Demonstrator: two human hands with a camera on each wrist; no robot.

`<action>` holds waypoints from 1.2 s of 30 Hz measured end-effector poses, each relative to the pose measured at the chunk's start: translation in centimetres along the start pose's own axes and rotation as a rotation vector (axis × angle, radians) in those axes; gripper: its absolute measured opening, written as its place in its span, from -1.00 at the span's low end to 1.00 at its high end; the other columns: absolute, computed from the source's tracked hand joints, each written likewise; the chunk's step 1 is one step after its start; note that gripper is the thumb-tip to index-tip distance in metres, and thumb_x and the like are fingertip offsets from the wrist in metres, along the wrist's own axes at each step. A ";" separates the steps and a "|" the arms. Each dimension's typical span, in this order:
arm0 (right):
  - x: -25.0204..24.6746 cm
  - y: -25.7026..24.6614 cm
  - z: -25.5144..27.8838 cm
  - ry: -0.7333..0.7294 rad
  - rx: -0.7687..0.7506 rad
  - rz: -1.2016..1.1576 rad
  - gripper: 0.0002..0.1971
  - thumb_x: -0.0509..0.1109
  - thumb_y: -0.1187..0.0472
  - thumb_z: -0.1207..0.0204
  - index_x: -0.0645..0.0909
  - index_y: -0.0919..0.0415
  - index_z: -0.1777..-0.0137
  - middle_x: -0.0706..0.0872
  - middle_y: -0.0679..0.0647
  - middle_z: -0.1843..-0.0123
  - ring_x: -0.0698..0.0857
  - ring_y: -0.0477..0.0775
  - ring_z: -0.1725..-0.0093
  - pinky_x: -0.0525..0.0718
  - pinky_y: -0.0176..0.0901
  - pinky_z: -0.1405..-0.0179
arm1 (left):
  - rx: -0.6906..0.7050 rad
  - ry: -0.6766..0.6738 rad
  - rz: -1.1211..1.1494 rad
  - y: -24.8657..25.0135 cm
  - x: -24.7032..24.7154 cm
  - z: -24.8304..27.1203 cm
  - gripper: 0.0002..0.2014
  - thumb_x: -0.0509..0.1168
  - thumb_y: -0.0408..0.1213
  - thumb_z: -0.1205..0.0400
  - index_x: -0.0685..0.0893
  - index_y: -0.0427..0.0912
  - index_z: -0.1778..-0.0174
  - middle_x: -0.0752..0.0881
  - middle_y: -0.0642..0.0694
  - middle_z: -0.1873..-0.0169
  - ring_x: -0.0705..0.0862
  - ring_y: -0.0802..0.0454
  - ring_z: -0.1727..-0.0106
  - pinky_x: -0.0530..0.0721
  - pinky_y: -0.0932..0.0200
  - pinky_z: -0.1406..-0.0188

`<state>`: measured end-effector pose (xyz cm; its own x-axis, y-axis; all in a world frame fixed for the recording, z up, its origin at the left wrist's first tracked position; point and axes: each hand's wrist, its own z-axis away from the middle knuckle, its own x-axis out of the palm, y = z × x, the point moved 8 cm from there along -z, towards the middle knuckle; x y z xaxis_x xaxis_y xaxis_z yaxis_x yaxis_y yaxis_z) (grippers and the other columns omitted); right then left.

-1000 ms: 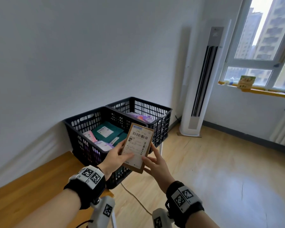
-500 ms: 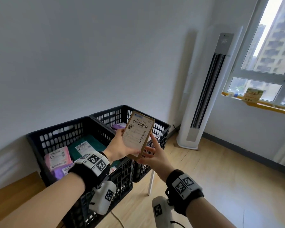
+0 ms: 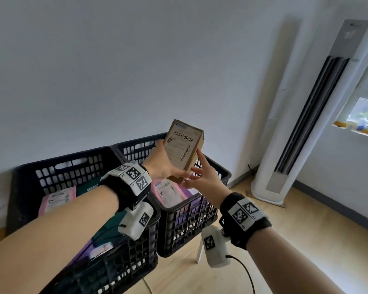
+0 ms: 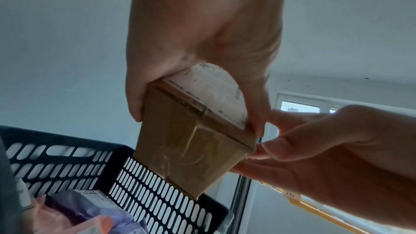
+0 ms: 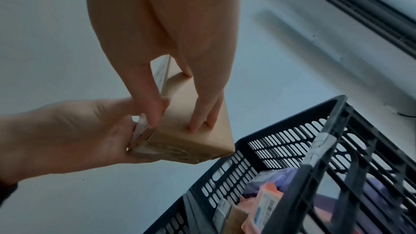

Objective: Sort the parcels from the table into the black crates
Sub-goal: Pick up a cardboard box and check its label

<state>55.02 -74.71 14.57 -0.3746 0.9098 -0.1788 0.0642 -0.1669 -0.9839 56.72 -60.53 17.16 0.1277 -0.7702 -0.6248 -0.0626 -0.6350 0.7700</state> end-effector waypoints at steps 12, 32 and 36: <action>-10.5 0.8 -10.9 -0.196 -0.049 0.246 -0.26 0.51 0.47 -0.40 0.33 0.18 -0.56 0.58 0.13 -0.30 0.66 0.08 -0.16 0.66 -0.13 -0.16 | -0.299 0.016 -0.183 -0.1 3.7 -8.4 -0.06 0.72 0.02 0.00 0.35 -0.11 -0.19 0.61 0.04 0.00 0.64 0.09 -0.05 0.66 0.07 -0.11; -6.0 4.0 -26.6 -0.371 -0.035 0.709 -0.23 0.54 0.34 -0.39 0.19 0.31 -0.52 0.45 0.25 -0.42 0.50 0.19 -0.37 0.53 -0.09 -0.29 | -0.522 -0.017 -0.334 -8.8 1.8 -17.6 0.06 0.70 0.08 0.10 0.31 -0.05 -0.27 0.63 0.03 -0.10 0.64 0.06 -0.10 0.69 -0.01 -0.15; -4.5 3.1 -29.4 -0.351 -0.087 0.757 -0.11 0.54 0.41 -0.34 0.10 0.27 -0.59 0.33 0.26 -0.48 0.48 0.21 -0.40 0.52 -0.11 -0.32 | -0.518 -0.121 -0.417 -11.0 2.0 -18.9 0.15 0.70 0.03 -0.01 0.20 -0.15 -0.44 0.65 -0.05 -0.16 0.66 0.02 -0.11 0.70 0.03 -0.11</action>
<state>84.08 -68.11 12.15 -0.4668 0.3903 -0.7936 0.4800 -0.6418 -0.5981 76.35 -53.98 9.84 -0.0751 -0.4872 -0.8700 0.4541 -0.7935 0.4052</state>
